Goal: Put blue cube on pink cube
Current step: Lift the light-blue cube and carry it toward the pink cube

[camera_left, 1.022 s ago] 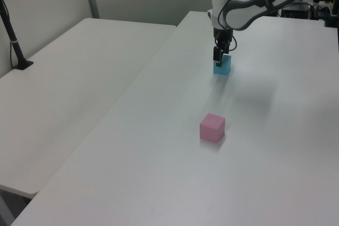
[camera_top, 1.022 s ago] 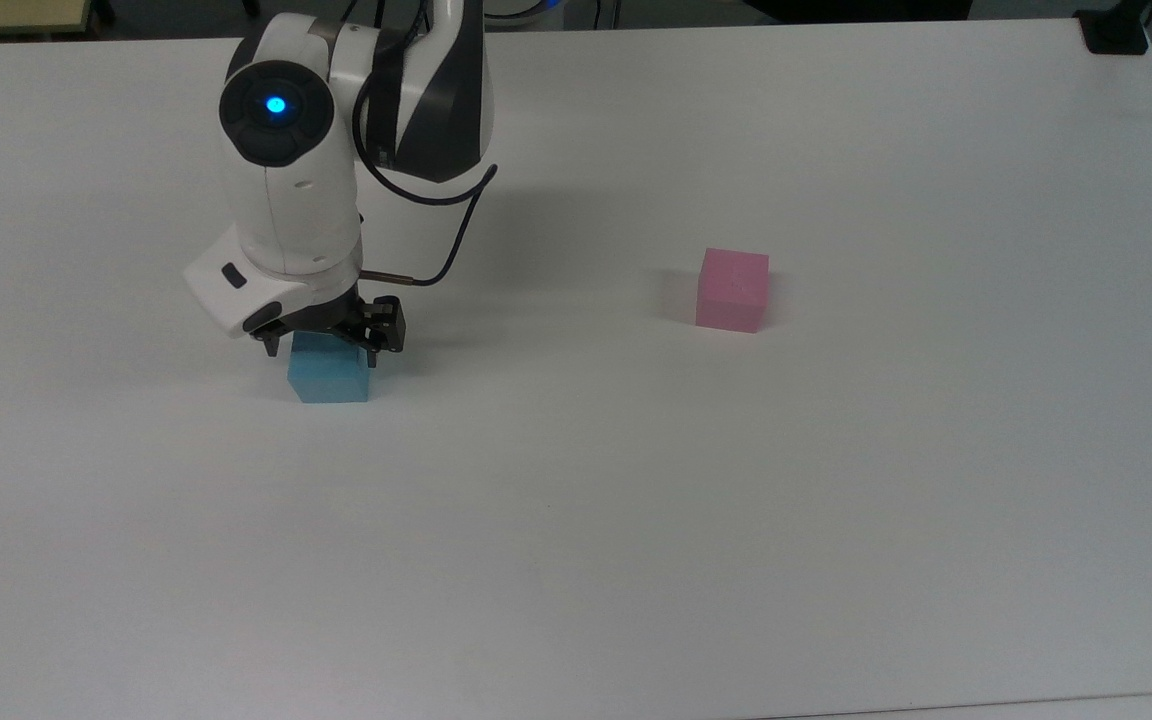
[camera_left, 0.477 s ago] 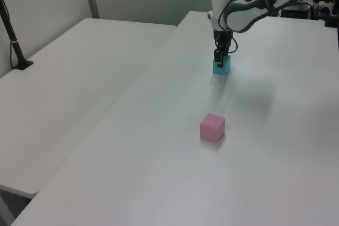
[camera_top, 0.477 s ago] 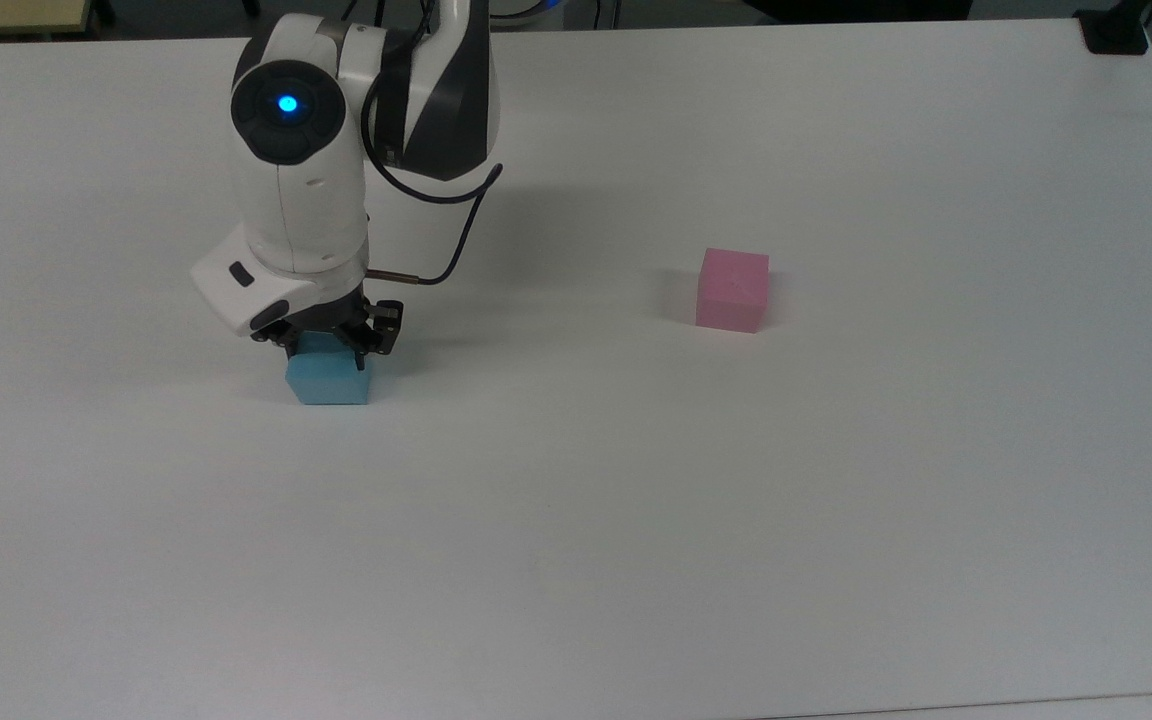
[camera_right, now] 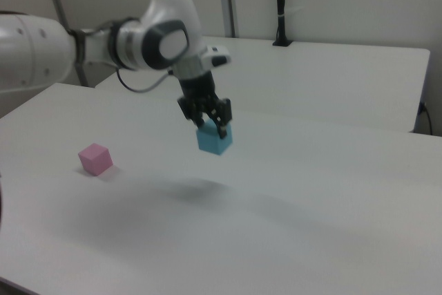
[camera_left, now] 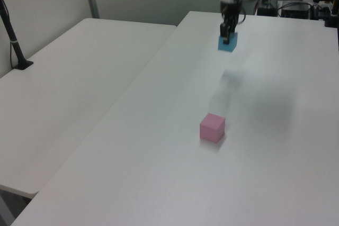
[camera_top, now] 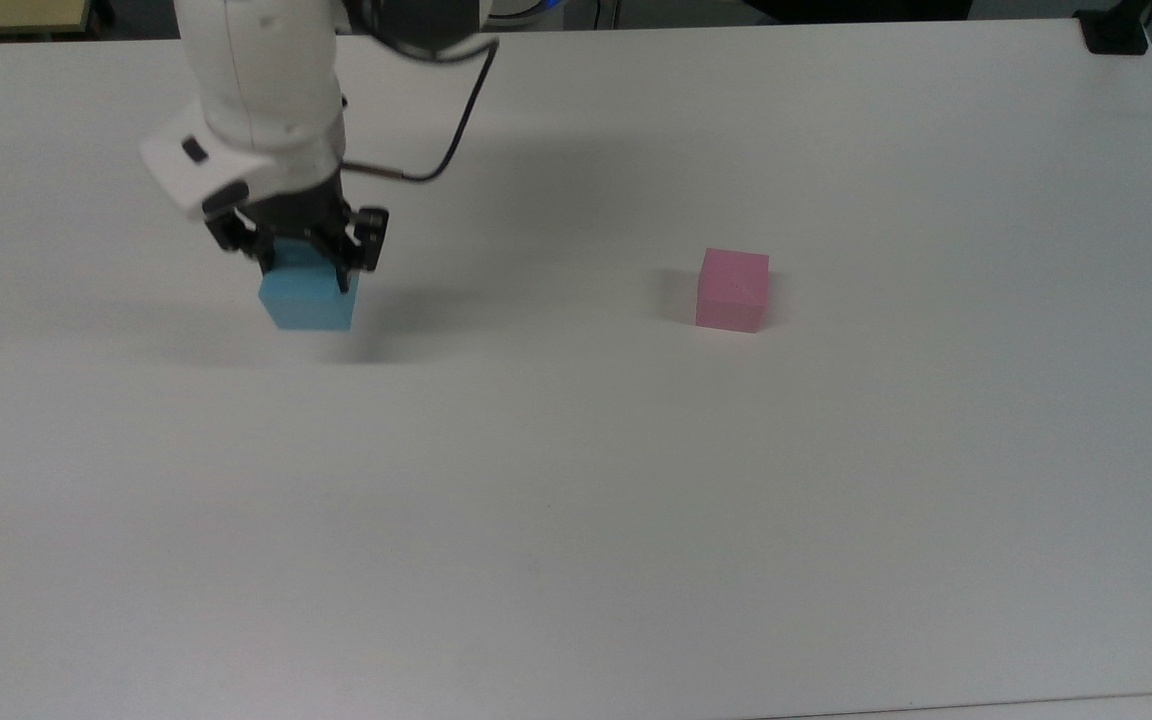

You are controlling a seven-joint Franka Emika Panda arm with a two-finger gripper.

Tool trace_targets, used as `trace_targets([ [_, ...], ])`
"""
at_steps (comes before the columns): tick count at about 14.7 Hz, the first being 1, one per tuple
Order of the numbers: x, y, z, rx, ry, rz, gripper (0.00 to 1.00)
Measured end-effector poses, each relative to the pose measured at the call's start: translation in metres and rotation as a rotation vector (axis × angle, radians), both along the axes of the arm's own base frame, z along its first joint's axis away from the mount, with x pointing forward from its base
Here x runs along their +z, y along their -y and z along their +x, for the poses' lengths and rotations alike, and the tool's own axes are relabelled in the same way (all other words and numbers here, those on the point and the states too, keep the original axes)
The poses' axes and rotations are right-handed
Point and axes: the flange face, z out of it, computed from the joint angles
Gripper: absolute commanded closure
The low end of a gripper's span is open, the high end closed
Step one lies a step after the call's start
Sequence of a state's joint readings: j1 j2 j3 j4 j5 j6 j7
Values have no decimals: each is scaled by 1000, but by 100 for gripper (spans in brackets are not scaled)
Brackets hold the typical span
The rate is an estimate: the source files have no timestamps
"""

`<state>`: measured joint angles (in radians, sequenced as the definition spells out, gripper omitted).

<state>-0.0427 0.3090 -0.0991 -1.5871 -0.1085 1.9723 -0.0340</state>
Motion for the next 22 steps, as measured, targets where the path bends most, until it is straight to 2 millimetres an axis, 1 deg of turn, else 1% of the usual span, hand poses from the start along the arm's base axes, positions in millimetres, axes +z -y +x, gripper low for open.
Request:
trace_targets([
  [1, 20, -4, -8, -3, 4, 16, 62],
  [2, 44, -14, -20, 3, 0, 33, 62],
  [3, 61, -25, -29, 14, -11, 44, 62],
  [4, 72, -39, -38, 28, -26, 59, 62],
  [6, 81, -59, -48, 38, -39, 80, 61],
  [8, 91, -84, -55, 39, -34, 131, 61],
  [9, 93, -103, -58, 30, -33, 150, 61],
  [10, 92, -118, -60, 18, -35, 156, 61],
  [14, 88, -188, -68, 1, -48, 170, 61],
  [19, 88, -256, -82, 3, -41, 186, 61],
  [22, 75, -299, -92, -2, -26, 198, 61],
])
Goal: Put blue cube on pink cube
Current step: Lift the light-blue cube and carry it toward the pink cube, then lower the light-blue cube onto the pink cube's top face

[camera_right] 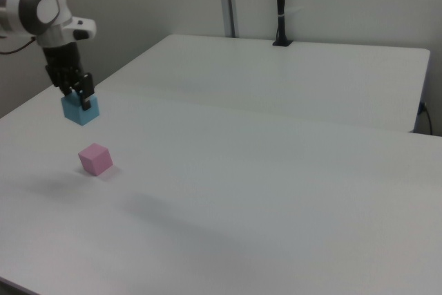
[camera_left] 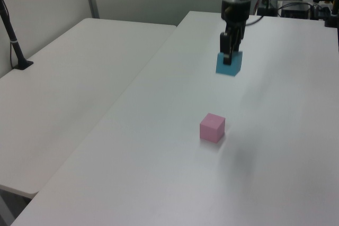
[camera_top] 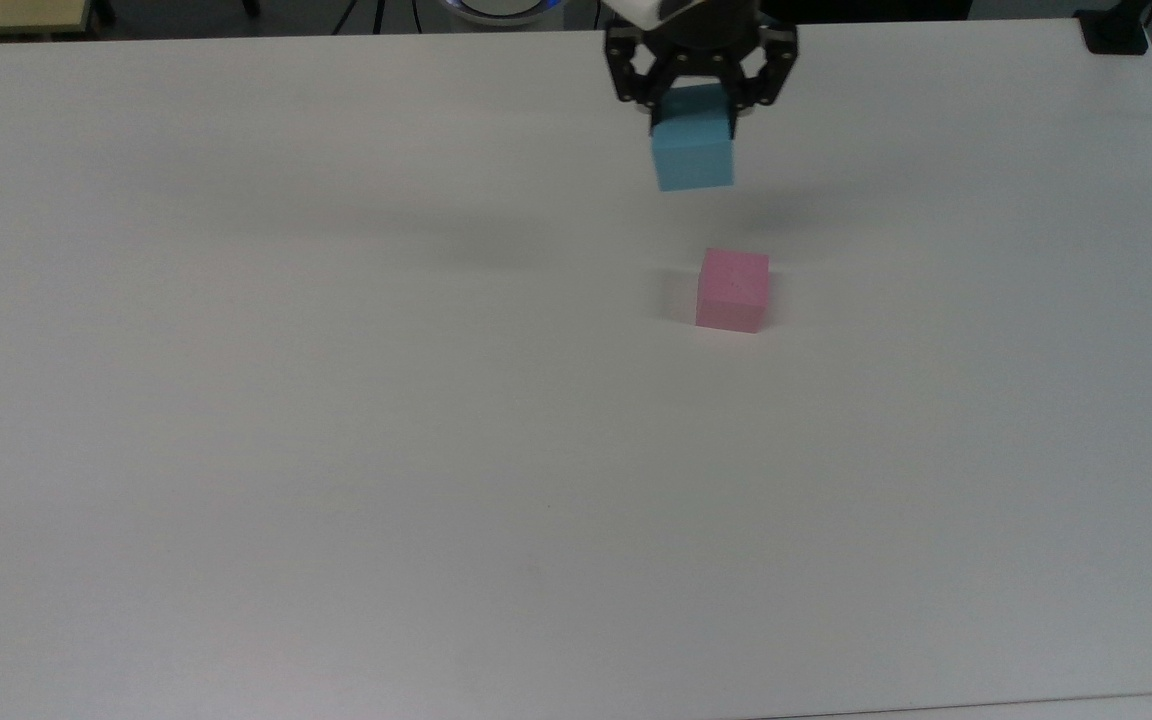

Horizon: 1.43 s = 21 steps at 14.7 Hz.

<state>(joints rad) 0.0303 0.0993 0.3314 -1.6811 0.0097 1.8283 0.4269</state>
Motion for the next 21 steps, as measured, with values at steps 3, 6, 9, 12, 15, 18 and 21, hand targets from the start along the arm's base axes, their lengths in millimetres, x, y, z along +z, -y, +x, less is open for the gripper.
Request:
trace_targets([
  [3, -22, -30, -3, -35, 7, 11, 61],
  [6, -46, -43, 8, -97, 29, 11, 61],
  [9, -78, -52, 20, -140, 44, -28, 61],
  [12, -100, -64, 18, -124, 44, -40, 61],
  [15, -113, -71, 14, -110, 34, -62, 61],
  [18, -124, -76, 14, -100, 28, -77, 61],
  [21, -133, -77, 16, -106, 31, -96, 22],
])
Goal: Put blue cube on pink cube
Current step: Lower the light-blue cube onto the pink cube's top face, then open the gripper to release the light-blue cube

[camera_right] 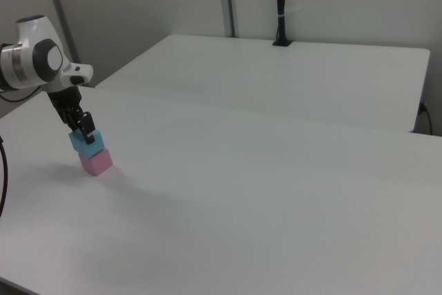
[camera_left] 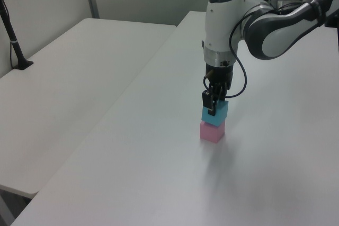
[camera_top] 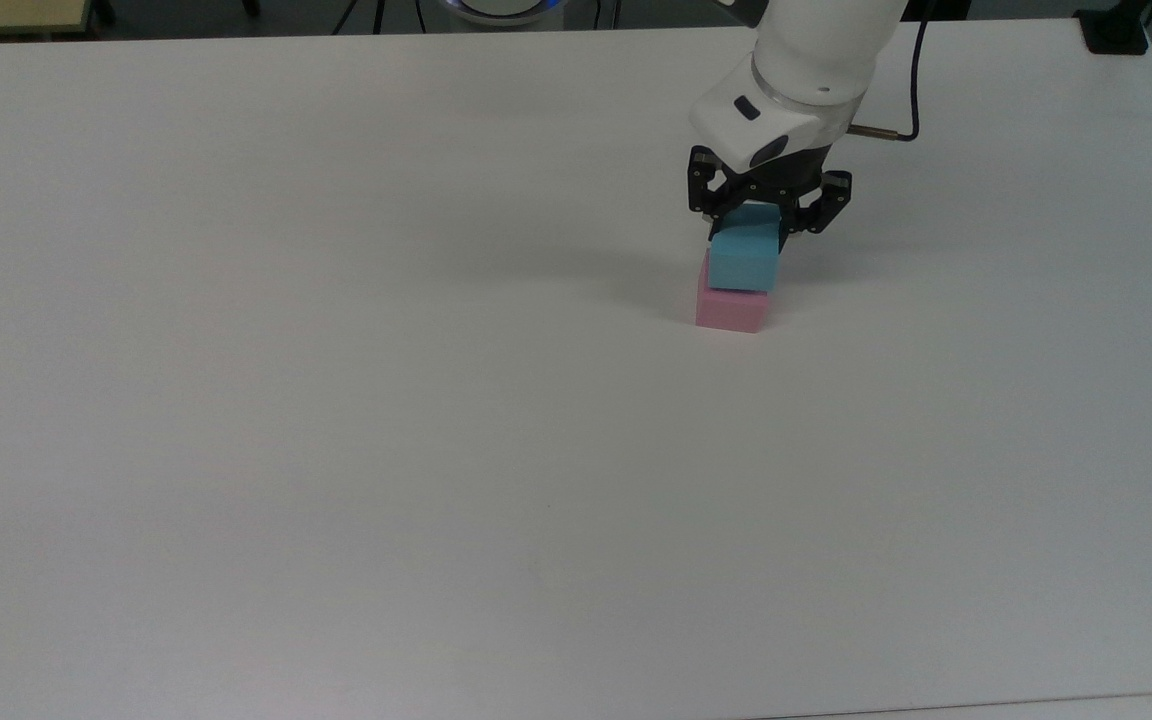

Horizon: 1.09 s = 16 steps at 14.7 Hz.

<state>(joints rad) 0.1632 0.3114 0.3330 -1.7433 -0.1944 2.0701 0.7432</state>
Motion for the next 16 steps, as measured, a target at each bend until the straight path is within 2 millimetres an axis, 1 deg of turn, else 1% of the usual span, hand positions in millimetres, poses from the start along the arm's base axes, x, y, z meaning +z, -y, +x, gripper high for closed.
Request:
trace_targets([
  [1, -2, 0, 1, -2, 3, -3, 0],
  [7, -2, 1, 2, -36, 18, -15, 0],
  [9, 1, 2, 4, -43, 25, -14, 0],
  [10, 6, 5, 4, -47, 32, -15, 0],
  [12, 25, 17, 6, -67, 40, -28, 0],
  [16, 86, 70, 13, -112, 32, -75, 0],
])
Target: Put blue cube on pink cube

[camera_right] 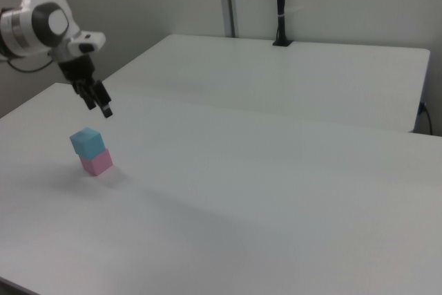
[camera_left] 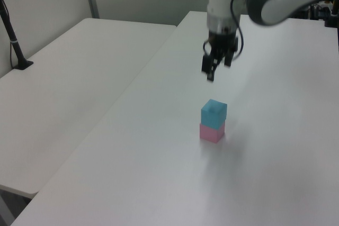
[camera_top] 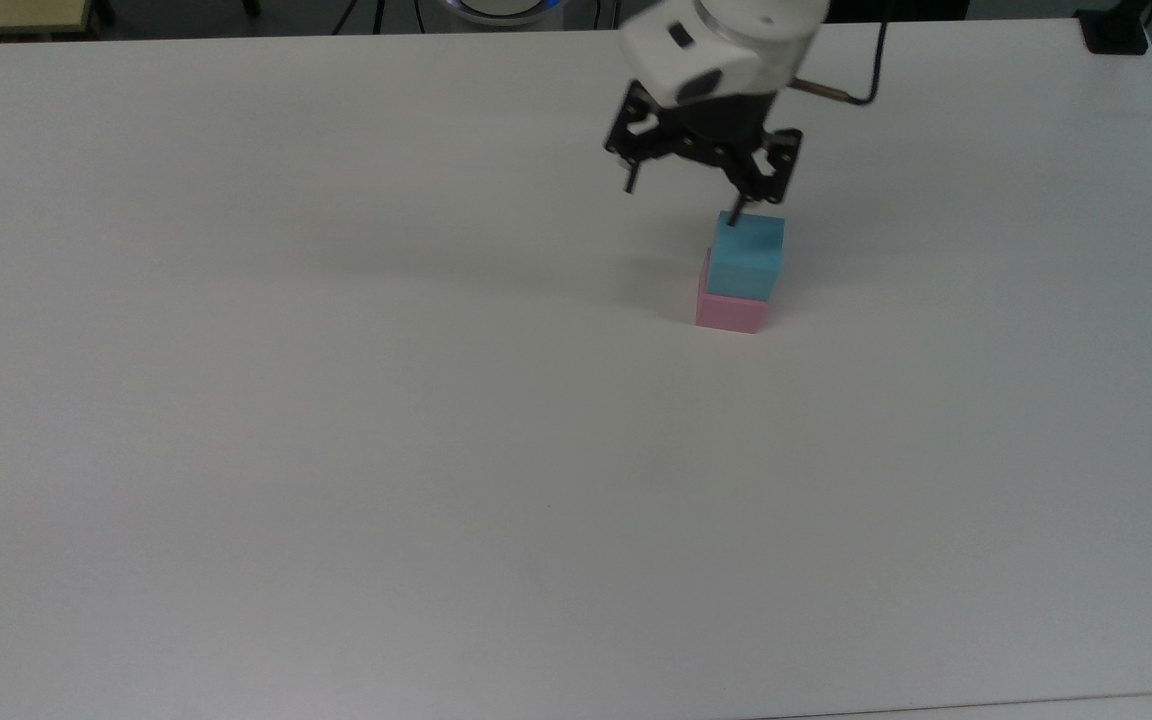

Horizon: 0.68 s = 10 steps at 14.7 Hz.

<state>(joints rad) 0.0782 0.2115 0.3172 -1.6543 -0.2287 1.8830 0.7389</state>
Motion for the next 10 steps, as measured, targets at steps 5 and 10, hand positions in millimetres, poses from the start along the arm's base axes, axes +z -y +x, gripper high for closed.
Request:
trace_targets([
  [5, 73, 73, -17, -5, -14, -9, 0],
  [10, 134, 178, -47, 82, -47, 43, 0],
])
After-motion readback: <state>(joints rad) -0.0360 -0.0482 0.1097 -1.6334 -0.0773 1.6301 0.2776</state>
